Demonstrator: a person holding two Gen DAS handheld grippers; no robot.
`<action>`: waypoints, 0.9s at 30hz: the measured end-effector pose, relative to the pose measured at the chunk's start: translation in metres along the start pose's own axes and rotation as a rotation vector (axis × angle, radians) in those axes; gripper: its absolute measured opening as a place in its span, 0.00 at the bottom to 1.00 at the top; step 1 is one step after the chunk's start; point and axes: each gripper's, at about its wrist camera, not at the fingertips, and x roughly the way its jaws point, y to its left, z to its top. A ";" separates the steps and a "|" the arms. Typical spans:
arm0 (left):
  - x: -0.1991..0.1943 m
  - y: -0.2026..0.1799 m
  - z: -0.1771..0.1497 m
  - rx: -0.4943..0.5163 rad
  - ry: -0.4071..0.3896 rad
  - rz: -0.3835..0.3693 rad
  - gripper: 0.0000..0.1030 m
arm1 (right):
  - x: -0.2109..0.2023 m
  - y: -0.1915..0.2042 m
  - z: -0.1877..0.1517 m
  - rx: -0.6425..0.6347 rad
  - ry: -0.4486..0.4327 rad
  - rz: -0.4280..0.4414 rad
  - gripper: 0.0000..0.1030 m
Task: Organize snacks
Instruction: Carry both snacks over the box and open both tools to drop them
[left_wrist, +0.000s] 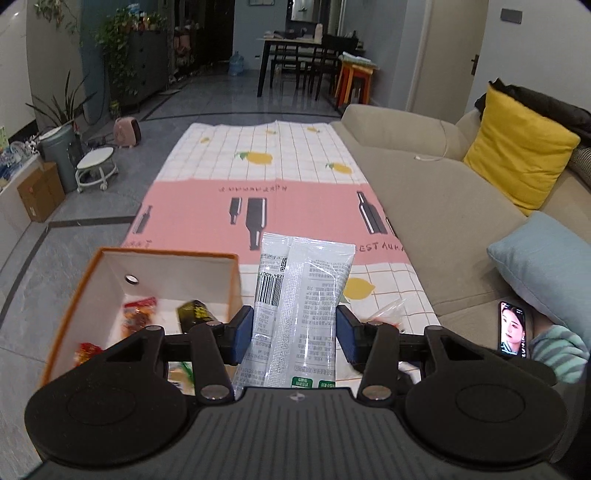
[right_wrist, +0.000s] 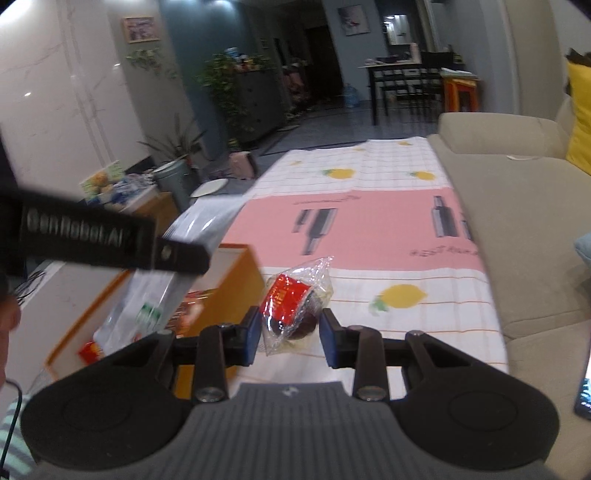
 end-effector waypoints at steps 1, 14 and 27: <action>-0.005 0.004 0.000 0.008 -0.005 0.002 0.52 | -0.002 0.006 -0.001 -0.008 0.001 0.014 0.30; -0.013 0.088 -0.013 0.083 0.058 0.097 0.52 | 0.020 0.084 -0.005 -0.106 0.086 0.174 0.30; 0.071 0.138 -0.040 0.140 0.290 0.103 0.52 | 0.089 0.155 -0.023 -0.414 0.289 0.151 0.30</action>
